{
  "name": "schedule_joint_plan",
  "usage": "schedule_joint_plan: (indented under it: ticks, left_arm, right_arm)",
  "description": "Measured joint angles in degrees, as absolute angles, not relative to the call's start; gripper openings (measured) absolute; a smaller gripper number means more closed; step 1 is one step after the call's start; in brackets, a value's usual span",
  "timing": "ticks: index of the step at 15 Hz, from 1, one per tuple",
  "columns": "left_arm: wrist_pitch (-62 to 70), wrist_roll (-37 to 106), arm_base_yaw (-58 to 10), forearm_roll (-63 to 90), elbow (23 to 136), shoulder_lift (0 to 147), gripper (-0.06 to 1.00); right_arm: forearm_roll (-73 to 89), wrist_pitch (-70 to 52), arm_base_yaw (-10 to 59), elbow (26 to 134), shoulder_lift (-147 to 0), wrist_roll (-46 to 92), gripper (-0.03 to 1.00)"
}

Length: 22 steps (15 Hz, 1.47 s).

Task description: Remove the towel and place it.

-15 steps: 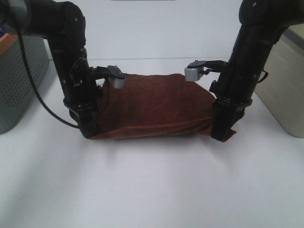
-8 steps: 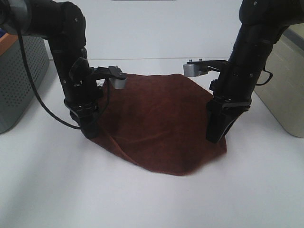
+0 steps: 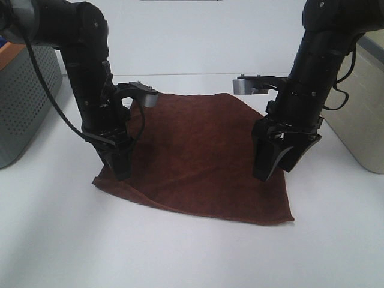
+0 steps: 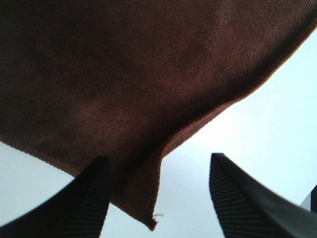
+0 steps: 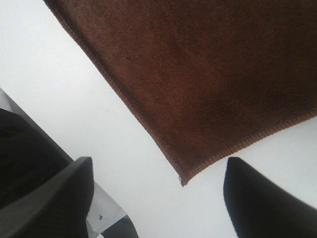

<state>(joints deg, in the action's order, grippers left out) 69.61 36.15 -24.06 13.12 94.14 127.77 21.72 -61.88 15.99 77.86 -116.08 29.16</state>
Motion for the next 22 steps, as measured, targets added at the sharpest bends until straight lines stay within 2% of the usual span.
schedule_joint_plan:
  ticks: [3,8,10,15,18,22]
  left_arm:
    - [69.6,34.7,-24.1,13.9,94.1,127.8,0.64]
    - [69.6,27.8,-24.1,15.3,92.4,126.5,0.65]
    - [69.6,24.8,-24.1,14.3,92.4,123.7,0.71]
    - [69.6,17.1,-24.1,12.7,92.4,114.6,0.74]
    - [69.7,15.8,-23.9,12.7,92.4,104.5,0.74]
    - [69.7,11.5,-19.7,9.9,93.9,97.2,0.74]
  right_arm:
    - [21.7,-61.9,16.0,77.9,-116.1,26.8,0.64]
    - [21.7,-61.9,16.0,77.9,-116.1,21.7,0.64]
    - [21.7,-61.9,16.0,79.1,-115.2,19.3,0.64]
    - [22.8,-61.9,16.0,85.5,-106.7,13.1,0.64]
    - [23.1,-62.2,16.0,93.7,-100.0,8.0,0.64]
    - [12.3,-62.3,16.0,99.3,-96.3,-1.7,0.64]
